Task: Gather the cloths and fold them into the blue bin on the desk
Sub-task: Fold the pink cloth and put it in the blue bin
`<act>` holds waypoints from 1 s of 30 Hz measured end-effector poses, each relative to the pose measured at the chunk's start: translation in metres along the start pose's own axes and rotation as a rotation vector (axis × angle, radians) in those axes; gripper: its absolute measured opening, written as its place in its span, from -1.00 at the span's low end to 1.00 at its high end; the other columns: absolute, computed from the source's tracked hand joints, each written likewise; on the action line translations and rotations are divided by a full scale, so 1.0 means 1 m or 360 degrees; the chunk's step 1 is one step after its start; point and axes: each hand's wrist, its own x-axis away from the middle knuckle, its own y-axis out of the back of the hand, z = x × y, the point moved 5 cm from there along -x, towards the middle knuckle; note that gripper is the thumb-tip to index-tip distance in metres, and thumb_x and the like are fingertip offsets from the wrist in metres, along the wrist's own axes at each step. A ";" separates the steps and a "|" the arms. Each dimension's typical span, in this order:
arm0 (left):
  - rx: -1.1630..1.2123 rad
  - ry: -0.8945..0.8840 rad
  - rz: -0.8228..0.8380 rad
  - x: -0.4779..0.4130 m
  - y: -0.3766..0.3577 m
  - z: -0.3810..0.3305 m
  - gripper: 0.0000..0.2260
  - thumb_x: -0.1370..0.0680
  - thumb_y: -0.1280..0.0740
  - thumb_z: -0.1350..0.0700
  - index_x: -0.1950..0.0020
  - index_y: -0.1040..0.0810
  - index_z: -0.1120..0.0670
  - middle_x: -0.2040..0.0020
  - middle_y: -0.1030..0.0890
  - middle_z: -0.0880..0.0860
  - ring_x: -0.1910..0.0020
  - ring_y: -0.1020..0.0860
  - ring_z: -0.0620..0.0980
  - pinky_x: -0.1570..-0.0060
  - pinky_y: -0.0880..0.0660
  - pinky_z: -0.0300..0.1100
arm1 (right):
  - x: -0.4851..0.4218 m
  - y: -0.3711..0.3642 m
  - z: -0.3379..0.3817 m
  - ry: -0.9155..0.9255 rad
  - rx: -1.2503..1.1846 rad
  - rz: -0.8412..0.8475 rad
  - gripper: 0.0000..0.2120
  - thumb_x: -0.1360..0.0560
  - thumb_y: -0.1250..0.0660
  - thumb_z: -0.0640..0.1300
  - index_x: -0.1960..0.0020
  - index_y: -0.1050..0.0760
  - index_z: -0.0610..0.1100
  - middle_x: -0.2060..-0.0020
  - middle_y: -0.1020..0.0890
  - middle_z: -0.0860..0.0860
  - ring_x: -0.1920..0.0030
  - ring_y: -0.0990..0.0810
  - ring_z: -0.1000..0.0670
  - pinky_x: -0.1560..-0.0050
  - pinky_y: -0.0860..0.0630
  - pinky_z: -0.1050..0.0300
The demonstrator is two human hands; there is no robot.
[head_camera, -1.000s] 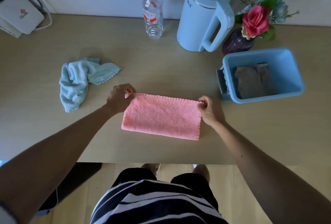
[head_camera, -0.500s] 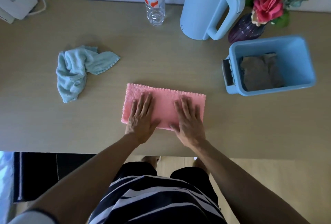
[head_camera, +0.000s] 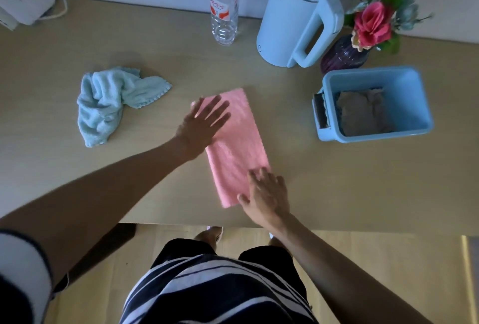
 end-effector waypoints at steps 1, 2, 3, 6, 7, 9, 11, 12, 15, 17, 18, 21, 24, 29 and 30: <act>-0.0035 -0.0053 -0.0028 -0.001 0.004 -0.005 -0.37 -0.70 -0.11 -0.02 -0.65 0.16 0.09 -0.65 0.20 0.16 -0.62 0.18 0.25 -0.56 0.14 0.28 | 0.000 0.000 0.007 0.0055 -0.0064 0.0000 -0.43 -0.54 -0.26 0.20 -0.42 -0.38 -0.12 -0.30 -0.52 -0.09 -0.22 -0.55 -0.06 -0.35 -0.41 -0.10; -0.0063 -0.0131 -0.0053 0.004 0.006 -0.011 -0.38 -0.70 -0.12 0.04 -0.65 0.14 0.10 -0.65 0.18 0.18 -0.62 0.18 0.25 -0.57 0.13 0.27 | 0.001 0.001 0.013 0.0136 -0.0117 -0.0018 -0.49 -0.53 -0.31 0.14 -0.37 -0.44 -0.11 -0.25 -0.55 -0.06 -0.20 -0.56 -0.04 -0.33 -0.43 -0.08; -0.0082 -0.0233 -0.0066 0.012 0.005 -0.020 -0.38 -0.69 -0.12 0.01 -0.66 0.11 0.10 -0.65 0.17 0.19 -0.62 0.17 0.25 -0.57 0.13 0.25 | 0.002 0.001 0.017 0.0235 -0.0140 -0.0043 -0.52 -0.51 -0.37 0.07 -0.36 -0.46 -0.10 -0.25 -0.55 -0.05 -0.21 -0.54 -0.04 -0.33 -0.43 -0.06; 0.0025 -0.0472 0.0024 0.049 -0.011 -0.044 -0.30 -0.65 -0.05 -0.25 -0.66 0.09 0.09 -0.65 0.13 0.19 -0.63 0.17 0.22 -0.59 0.12 0.18 | 0.002 -0.003 0.017 0.0497 -0.0065 -0.0062 -0.41 -0.39 -0.51 -0.09 -0.39 -0.45 -0.10 -0.32 -0.46 -0.08 -0.31 -0.45 -0.08 -0.37 -0.42 -0.07; 0.0083 -0.0504 0.0082 0.062 -0.019 -0.048 -0.28 -0.65 -0.02 -0.28 -0.66 0.12 0.08 -0.66 0.14 0.19 -0.63 0.18 0.21 -0.59 0.09 0.18 | 0.002 -0.005 0.014 0.0541 -0.0023 -0.0056 -0.40 -0.38 -0.51 -0.11 -0.39 -0.45 -0.09 -0.32 -0.45 -0.08 -0.33 -0.43 -0.08 -0.38 -0.41 -0.06; 0.0209 -0.0491 0.0156 0.083 -0.032 -0.049 -0.26 -0.64 0.00 -0.31 -0.66 0.17 0.07 -0.66 0.17 0.17 -0.63 0.20 0.20 -0.58 0.04 0.18 | -0.001 -0.008 0.009 0.0568 0.0034 -0.0058 -0.40 -0.37 -0.52 -0.10 -0.38 -0.46 -0.07 -0.32 -0.46 -0.05 -0.32 -0.43 -0.07 -0.38 -0.39 -0.04; 0.0337 -0.0438 0.0160 0.093 -0.035 -0.048 -0.22 -0.62 0.00 -0.36 -0.66 0.14 0.08 -0.66 0.17 0.16 -0.64 0.17 0.20 -0.57 -0.01 0.21 | -0.001 -0.008 0.006 0.0578 0.0026 -0.0107 -0.46 -0.36 -0.54 -0.09 -0.32 -0.52 -0.06 -0.26 -0.51 -0.02 -0.27 -0.48 -0.06 -0.37 -0.41 -0.02; 0.0373 -0.0433 0.0142 0.095 -0.034 -0.050 -0.19 -0.60 -0.01 -0.39 -0.66 0.11 0.09 -0.66 0.14 0.16 -0.64 0.15 0.19 -0.56 -0.02 0.23 | -0.001 -0.006 0.007 0.0580 0.0012 -0.0166 -0.53 -0.38 -0.53 -0.13 -0.26 -0.56 -0.06 -0.21 -0.54 -0.01 -0.23 -0.51 -0.04 -0.34 -0.42 0.00; 0.0356 -0.0569 0.0166 0.098 -0.028 -0.060 -0.04 -0.49 0.04 -0.54 -0.66 0.04 0.10 -0.66 0.09 0.16 -0.65 0.13 0.15 -0.59 0.10 0.22 | -0.007 0.003 0.009 0.0495 -0.0081 -0.0270 -0.75 -0.42 -0.46 -0.21 -0.10 -0.64 -0.06 -0.05 -0.60 0.03 -0.06 -0.58 -0.01 -0.25 -0.46 0.03; 0.0335 -0.0639 0.0216 0.100 -0.024 -0.064 -0.01 -0.45 0.02 -0.56 -0.66 0.05 0.09 -0.66 0.10 0.12 -0.65 0.16 0.11 -0.59 0.20 0.17 | -0.013 0.009 0.009 0.0364 -0.0316 -0.0179 -0.83 -0.46 -0.44 -0.17 -0.04 -0.65 -0.07 0.02 -0.67 0.03 0.04 -0.62 0.01 -0.17 -0.51 0.06; 0.0359 -0.0641 0.0205 0.101 -0.021 -0.066 -0.06 -0.49 -0.07 -0.50 -0.66 0.01 0.10 -0.66 0.05 0.11 -0.65 0.12 0.10 -0.60 0.22 0.13 | -0.016 0.012 0.007 0.0287 -0.0467 -0.0106 -0.89 -0.48 -0.42 -0.15 0.00 -0.64 -0.07 0.08 -0.69 0.02 0.12 -0.63 0.00 -0.08 -0.54 0.07; 0.0831 -0.0457 -0.0098 0.099 -0.001 -0.068 -0.48 -0.56 -0.38 -0.02 -0.48 -0.45 0.16 -0.46 -0.50 0.12 -0.51 -0.40 0.05 -0.60 -0.05 0.08 | -0.019 0.014 -0.002 0.0131 -0.0869 0.0199 -0.93 -0.54 -0.34 -0.11 0.07 -0.58 -0.08 0.25 -0.65 0.02 0.28 -0.58 -0.02 0.28 -0.44 0.18; 0.1440 0.0114 -0.0134 0.092 0.008 -0.055 -0.69 -0.58 -0.37 0.13 -0.31 -0.59 0.17 -0.16 -0.70 0.18 -0.15 -0.67 0.15 -0.28 -0.52 0.12 | -0.015 0.017 -0.009 0.0167 -0.1247 0.0395 -0.94 -0.57 -0.34 -0.04 0.07 -0.51 0.01 0.29 -0.56 0.14 0.35 -0.51 0.15 0.36 -0.35 0.37; 0.1775 0.0525 -0.0006 0.079 0.014 -0.042 -0.90 -0.59 -0.35 0.12 -0.02 -0.59 0.14 0.16 -0.67 0.14 0.24 -0.61 0.15 0.31 -0.45 -0.10 | -0.012 0.020 -0.035 -0.0086 -0.1785 0.0349 -0.44 -0.39 -0.50 0.02 -0.35 -0.49 -0.01 -0.13 -0.65 0.14 -0.07 -0.63 0.19 -0.05 -0.54 0.31; 0.1848 0.0577 0.0031 0.077 0.013 -0.041 -0.92 -0.59 -0.35 0.12 0.09 -0.55 0.10 0.21 -0.63 0.12 0.27 -0.57 0.13 0.31 -0.42 -0.09 | -0.012 0.020 -0.039 -0.0147 -0.1856 0.0293 -0.47 -0.38 -0.53 -0.07 -0.33 -0.52 -0.04 -0.08 -0.67 0.10 -0.01 -0.64 0.19 -0.01 -0.54 0.29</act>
